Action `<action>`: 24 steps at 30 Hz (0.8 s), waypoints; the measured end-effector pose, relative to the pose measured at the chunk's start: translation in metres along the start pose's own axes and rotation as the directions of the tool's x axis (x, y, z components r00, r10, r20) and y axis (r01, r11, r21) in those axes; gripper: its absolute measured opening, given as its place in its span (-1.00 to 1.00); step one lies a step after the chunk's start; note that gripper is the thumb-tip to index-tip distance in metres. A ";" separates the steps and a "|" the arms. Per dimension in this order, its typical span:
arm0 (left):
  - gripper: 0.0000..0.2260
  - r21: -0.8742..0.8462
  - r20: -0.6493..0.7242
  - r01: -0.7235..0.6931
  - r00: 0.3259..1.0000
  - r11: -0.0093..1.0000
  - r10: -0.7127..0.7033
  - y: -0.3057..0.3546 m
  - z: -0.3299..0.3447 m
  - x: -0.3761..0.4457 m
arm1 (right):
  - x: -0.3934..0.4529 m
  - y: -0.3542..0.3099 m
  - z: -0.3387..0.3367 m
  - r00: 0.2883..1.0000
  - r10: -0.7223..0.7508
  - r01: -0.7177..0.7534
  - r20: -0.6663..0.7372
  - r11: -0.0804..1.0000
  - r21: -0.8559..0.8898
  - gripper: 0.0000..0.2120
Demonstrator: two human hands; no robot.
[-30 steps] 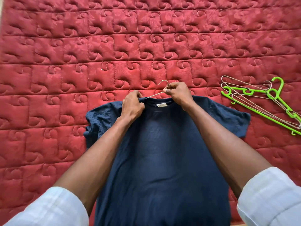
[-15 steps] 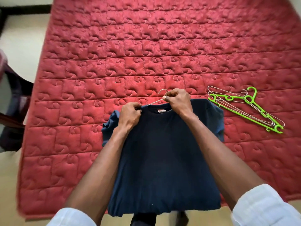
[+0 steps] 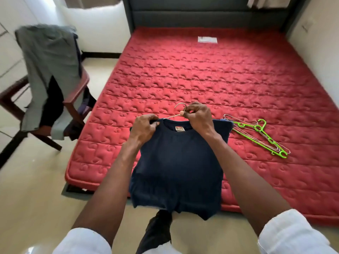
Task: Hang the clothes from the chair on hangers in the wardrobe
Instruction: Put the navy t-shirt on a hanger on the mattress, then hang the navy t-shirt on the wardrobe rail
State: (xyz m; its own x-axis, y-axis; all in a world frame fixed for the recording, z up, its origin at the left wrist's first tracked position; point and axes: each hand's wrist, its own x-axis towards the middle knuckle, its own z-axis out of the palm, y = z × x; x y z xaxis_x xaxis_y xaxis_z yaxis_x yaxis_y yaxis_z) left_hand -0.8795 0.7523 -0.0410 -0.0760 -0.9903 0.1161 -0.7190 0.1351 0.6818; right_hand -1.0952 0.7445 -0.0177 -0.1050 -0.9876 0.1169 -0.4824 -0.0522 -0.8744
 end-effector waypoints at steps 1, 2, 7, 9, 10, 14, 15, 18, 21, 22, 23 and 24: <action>-0.88 -0.005 -0.043 -0.009 0.999 1.000 0.008 0.011 -0.014 -0.018 | -0.014 -0.017 -0.008 1.000 -0.026 0.026 0.006 1.000 0.009 -0.89; -0.89 -0.009 -0.077 -0.014 0.997 1.000 0.013 0.020 -0.028 -0.033 | -0.025 -0.034 -0.013 0.999 -0.050 0.050 0.013 0.999 0.020 -0.91; -0.94 0.029 -0.164 0.007 0.987 1.000 -0.002 0.046 -0.098 -0.101 | -0.072 -0.107 -0.014 0.979 -0.193 0.187 0.071 0.979 0.081 -0.91; -0.94 0.049 -0.212 0.002 0.977 0.999 0.008 0.046 -0.126 -0.125 | -0.085 -0.131 -0.004 0.959 -0.251 0.244 0.128 0.967 0.071 -0.92; -0.94 0.057 -0.243 0.004 0.970 0.998 0.010 0.043 -0.138 -0.137 | -0.091 -0.141 0.001 0.943 -0.283 0.276 0.174 0.959 0.059 -0.93; -0.94 0.073 -0.399 0.066 0.917 0.995 -0.031 0.020 -0.195 -0.181 | -0.107 -0.172 0.013 0.882 -0.378 0.382 0.282 0.923 0.046 -0.85; -0.94 0.073 -0.427 0.079 0.903 0.994 -0.040 0.015 -0.208 -0.190 | -0.107 -0.174 0.016 0.873 -0.392 0.405 0.292 0.914 0.018 -0.81; -0.93 0.068 -0.499 0.132 0.863 0.989 -0.081 -0.005 -0.246 -0.212 | -0.104 -0.184 0.035 0.835 -0.396 0.478 0.381 0.866 -0.148 -0.78; -0.93 0.041 -0.553 0.222 0.817 0.974 -0.163 -0.037 -0.285 -0.231 | -0.105 -0.207 0.080 0.782 -0.413 0.552 0.467 0.806 -0.212 -0.79; -0.92 0.043 -0.565 0.238 0.806 0.970 -0.173 -0.048 -0.296 -0.235 | -0.105 -0.215 0.098 0.769 -0.429 0.573 0.474 0.792 -0.212 -0.82; -0.90 0.044 -0.574 0.253 0.798 0.966 -0.183 -0.058 -0.306 -0.239 | -0.104 -0.221 0.116 0.756 -0.445 0.592 0.480 0.778 -0.211 -0.83; -0.88 0.045 -0.590 0.269 0.784 0.962 -0.192 -0.071 -0.318 -0.245 | -0.105 -0.233 0.139 0.743 -0.455 0.603 0.492 0.774 -0.195 -0.84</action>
State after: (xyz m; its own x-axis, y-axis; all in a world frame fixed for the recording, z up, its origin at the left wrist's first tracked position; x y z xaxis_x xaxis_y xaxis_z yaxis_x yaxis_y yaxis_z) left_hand -0.5900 0.9951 0.1123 0.4861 -0.7841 0.3859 -0.7429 -0.1381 0.6550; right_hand -0.8508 0.8397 0.1076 0.5690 -0.7825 0.2528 -0.6059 -0.6068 -0.5144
